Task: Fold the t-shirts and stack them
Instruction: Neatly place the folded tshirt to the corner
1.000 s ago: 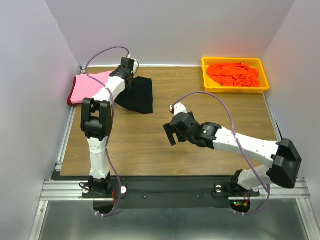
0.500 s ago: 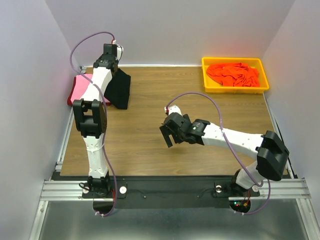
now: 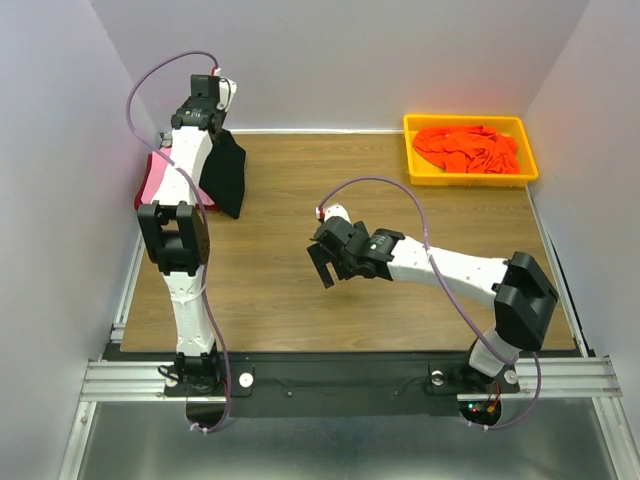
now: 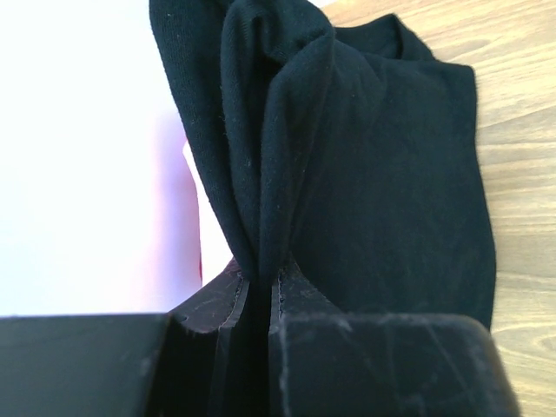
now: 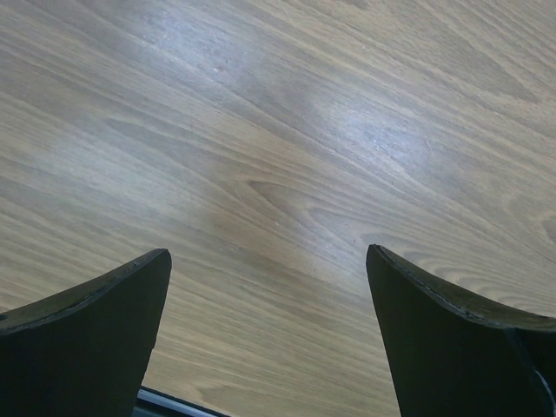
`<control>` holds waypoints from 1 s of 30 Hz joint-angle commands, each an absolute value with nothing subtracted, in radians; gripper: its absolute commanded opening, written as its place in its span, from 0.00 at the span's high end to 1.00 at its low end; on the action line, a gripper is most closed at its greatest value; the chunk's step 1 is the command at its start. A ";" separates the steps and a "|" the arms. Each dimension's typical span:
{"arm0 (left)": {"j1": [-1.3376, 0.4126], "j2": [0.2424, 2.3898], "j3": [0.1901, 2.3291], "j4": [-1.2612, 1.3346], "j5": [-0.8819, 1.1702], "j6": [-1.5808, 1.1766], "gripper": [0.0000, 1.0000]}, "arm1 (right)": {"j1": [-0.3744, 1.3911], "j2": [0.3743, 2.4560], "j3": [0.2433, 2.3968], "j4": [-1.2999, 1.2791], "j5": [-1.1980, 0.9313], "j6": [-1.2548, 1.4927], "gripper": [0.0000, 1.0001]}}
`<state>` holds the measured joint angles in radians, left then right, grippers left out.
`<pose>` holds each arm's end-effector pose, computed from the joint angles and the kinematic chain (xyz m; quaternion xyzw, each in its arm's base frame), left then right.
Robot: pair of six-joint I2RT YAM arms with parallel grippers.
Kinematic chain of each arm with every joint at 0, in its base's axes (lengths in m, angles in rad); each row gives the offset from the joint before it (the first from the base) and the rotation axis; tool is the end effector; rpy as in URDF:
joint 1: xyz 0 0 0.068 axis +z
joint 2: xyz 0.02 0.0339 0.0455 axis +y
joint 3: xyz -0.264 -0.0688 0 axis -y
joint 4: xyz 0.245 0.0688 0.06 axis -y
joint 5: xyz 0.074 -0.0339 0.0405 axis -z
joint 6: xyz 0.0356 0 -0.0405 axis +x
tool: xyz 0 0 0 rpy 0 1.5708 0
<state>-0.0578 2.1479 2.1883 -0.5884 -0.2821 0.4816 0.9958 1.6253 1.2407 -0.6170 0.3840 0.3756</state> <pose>0.4985 -0.0189 0.3482 0.1637 0.8505 0.2218 0.4479 0.1970 0.2795 0.2507 -0.2365 0.9136 0.0328 0.3293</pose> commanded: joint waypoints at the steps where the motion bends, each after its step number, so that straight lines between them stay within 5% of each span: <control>1: -0.037 2.089 2.240 -0.545 -0.296 0.500 1.00 | 0.994 1.649 1.304 -0.630 0.388 0.357 0.00; 30: 0.215 2.157 2.180 -0.327 -0.112 0.393 1.00 | 0.985 1.764 1.411 -0.686 0.387 0.336 0.00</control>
